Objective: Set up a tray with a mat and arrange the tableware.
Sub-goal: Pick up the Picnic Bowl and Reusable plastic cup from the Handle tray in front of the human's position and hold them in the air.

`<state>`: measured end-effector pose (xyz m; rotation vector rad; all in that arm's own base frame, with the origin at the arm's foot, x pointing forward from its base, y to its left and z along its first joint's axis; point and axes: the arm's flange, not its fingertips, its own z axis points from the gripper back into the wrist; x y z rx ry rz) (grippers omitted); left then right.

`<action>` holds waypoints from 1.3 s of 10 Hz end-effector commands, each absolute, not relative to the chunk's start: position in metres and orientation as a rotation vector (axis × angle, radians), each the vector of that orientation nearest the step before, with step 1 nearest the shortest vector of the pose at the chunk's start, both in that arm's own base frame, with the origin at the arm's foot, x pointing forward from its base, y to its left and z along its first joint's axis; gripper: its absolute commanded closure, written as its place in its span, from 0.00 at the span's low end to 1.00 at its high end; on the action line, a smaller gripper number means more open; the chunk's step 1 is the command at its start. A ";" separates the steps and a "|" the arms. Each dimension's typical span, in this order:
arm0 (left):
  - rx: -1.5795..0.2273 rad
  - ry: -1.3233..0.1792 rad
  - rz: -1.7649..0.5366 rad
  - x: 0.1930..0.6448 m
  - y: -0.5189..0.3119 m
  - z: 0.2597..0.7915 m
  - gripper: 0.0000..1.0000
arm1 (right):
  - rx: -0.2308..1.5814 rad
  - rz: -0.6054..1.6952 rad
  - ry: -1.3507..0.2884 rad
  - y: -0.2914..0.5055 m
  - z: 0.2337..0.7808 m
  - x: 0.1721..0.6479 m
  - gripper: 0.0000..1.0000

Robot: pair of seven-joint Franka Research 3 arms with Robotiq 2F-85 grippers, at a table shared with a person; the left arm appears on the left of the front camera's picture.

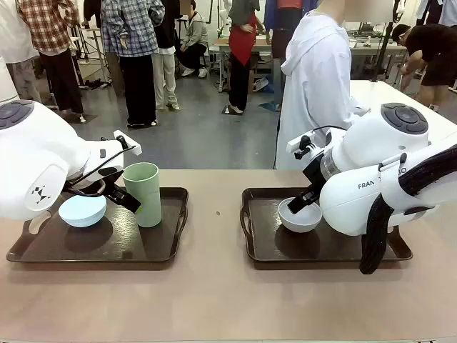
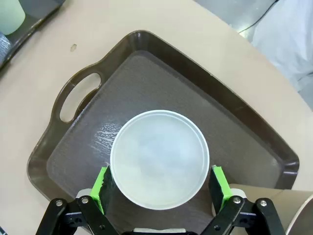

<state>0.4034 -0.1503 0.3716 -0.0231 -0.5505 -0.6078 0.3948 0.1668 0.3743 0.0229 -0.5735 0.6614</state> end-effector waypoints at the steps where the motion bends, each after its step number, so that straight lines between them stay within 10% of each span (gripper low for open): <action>1: -0.023 -0.551 -0.608 0.403 -0.150 0.372 0.00 | 0.023 0.661 -0.573 0.167 0.374 0.395 0.00; 13: -0.023 -0.551 -0.608 0.403 -0.150 0.372 0.00 | 0.023 0.661 -0.573 0.167 0.374 0.395 0.00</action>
